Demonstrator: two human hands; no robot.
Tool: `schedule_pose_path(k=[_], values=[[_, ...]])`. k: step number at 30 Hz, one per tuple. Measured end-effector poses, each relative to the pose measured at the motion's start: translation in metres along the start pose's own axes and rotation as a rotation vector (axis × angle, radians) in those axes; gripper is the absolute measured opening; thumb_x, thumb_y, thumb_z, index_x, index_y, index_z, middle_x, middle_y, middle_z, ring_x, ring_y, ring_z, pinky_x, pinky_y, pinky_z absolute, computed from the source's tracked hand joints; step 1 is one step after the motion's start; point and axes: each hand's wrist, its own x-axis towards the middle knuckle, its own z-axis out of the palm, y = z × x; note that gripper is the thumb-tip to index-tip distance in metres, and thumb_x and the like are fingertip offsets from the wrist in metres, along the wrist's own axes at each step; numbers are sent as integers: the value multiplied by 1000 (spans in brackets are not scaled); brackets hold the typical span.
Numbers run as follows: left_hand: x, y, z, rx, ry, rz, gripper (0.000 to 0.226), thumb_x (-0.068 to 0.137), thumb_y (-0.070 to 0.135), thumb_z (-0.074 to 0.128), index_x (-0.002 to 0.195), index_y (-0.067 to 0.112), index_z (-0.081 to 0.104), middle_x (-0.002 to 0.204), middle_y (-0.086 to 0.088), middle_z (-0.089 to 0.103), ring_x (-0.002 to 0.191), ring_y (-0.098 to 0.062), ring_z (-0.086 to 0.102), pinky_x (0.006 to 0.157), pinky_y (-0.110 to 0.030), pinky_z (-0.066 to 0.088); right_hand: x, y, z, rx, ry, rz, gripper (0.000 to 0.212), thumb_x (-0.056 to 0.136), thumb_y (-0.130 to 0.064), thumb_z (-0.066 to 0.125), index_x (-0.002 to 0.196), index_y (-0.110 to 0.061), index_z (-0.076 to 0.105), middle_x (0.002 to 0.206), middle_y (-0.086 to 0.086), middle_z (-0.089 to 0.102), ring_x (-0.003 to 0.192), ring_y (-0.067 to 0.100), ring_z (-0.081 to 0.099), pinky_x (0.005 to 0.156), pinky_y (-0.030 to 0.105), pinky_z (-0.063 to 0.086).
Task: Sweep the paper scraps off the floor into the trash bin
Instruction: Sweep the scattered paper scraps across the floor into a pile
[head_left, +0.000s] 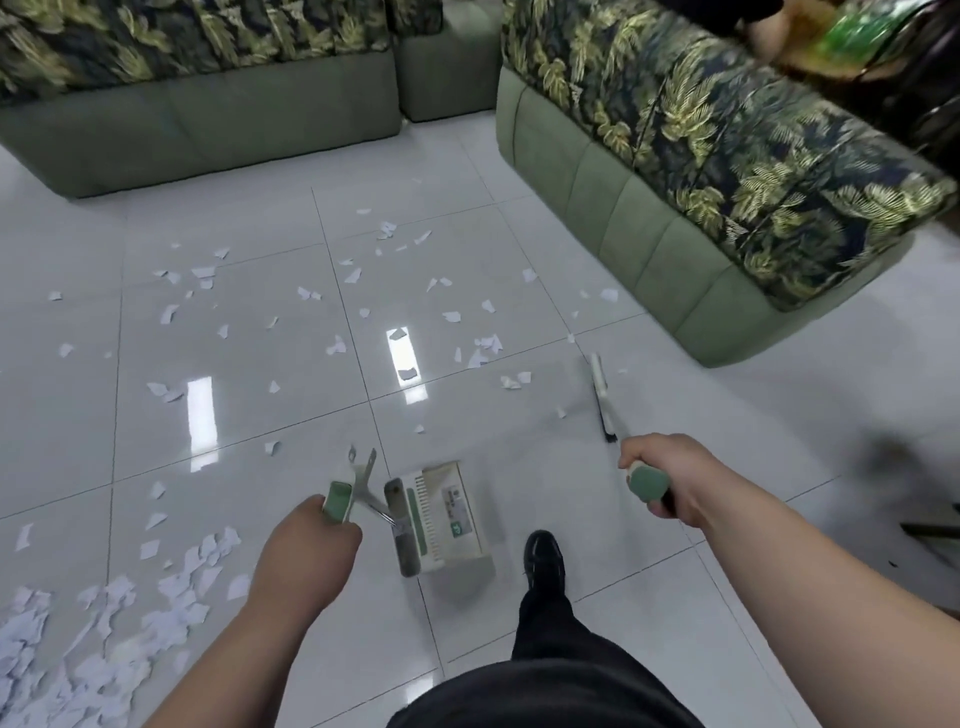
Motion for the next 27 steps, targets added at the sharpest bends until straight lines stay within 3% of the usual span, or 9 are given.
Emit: schedule_pose_path(k=[6,11,18,23,27], values=[[32,94,38,49,-22,-27,9,84,7,52,77,7,46,67,-9,52,60,-28,43,55,-32,31,91,-63,-86,-52,26,-10,6,78,-6,64,81,-7,59,68,10,51,58,24,43,49,20,34],[44,136,54,77,10,-70,12,85,6,52,77,6,44,69,-12,51,62,-28,41,56,-34,29,149,-106,-106,-144,-43,-12,10,75,-7,63,79,-10,55,68,10,49,58,24,41,49,21,33],[51,139,57,53,20,-180,9,79,6,52,74,7,44,63,-9,49,58,-30,44,56,-33,34,122,-120,-27,-348,-314,-17,9,73,-8,64,81,-11,59,83,12,54,63,26,48,46,22,39],[53,123,47,-7,55,-232,12,78,7,52,73,9,41,62,-6,46,58,-28,41,57,-34,33,78,-137,27,-385,-544,-59,13,78,-4,59,74,-14,52,67,6,46,49,18,40,46,21,31],[55,100,34,-71,89,-297,7,78,6,52,76,6,45,62,-8,48,57,-29,42,57,-35,37,59,-151,71,-401,-620,-68,9,77,-7,61,73,-13,55,63,7,50,45,17,42,43,18,32]])
